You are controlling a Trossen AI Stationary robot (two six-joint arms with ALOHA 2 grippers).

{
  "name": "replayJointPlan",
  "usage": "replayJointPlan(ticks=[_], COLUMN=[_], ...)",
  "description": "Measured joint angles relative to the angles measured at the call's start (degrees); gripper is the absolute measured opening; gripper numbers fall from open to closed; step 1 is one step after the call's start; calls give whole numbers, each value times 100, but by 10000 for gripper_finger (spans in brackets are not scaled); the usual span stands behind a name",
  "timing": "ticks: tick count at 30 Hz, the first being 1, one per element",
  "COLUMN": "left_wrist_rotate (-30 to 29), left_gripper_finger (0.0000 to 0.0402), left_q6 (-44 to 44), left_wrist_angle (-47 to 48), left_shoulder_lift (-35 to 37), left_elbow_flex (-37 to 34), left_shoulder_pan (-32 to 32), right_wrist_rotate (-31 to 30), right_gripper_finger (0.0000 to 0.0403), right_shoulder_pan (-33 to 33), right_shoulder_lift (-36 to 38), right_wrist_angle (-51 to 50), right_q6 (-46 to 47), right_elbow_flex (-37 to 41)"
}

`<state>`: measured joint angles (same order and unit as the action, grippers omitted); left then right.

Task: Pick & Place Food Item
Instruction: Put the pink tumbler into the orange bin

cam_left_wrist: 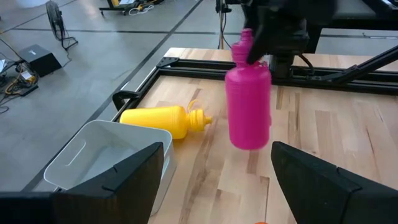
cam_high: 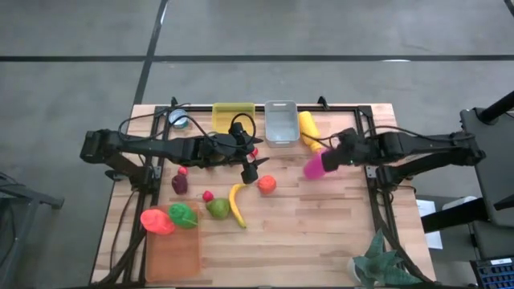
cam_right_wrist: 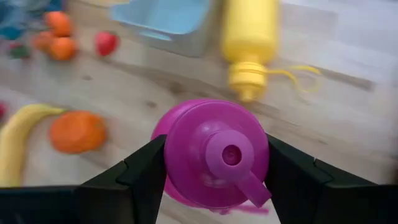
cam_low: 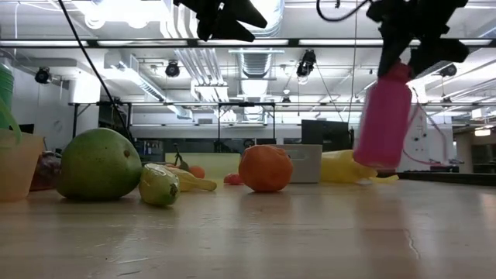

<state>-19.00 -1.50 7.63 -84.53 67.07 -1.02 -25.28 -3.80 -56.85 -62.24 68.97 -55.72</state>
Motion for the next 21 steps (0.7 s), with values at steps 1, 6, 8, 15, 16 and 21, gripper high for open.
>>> replayJointPlan(ticks=[1, 6, 8, 15, 16, 21], left_wrist_rotate=[2, 7, 9, 9, 7, 7], left_gripper_finger=[303, 303, 303, 304, 304, 304], left_q6=[0, 0, 0, -3, -4, -18], left_wrist_angle=[-2, -2, -2, -2, -2, 0], left_shoulder_lift=[0, 0, 0, 0, 0, 0], left_elbow_flex=[0, 0, 0, 0, 0, 0], left_shoulder_pan=[0, 0, 0, 1, 0, 0], right_wrist_rotate=[-83, -364, -517, -1023, -1039, -1037], right_gripper_finger=[225, 225, 225, 225, 225, 225], right_shoulder_pan=[-144, -934, -1272, -2105, -2179, -2427], right_shoulder_lift=[-24, -217, -338, -977, -1100, -1713], right_wrist_angle=[81, 863, 1305, 2943, 3150, 4163], right_q6=[-17, -453, -707, -1757, -1908, -2912], right_elbow_flex=[0, -2, -2, -9, -9, -9])
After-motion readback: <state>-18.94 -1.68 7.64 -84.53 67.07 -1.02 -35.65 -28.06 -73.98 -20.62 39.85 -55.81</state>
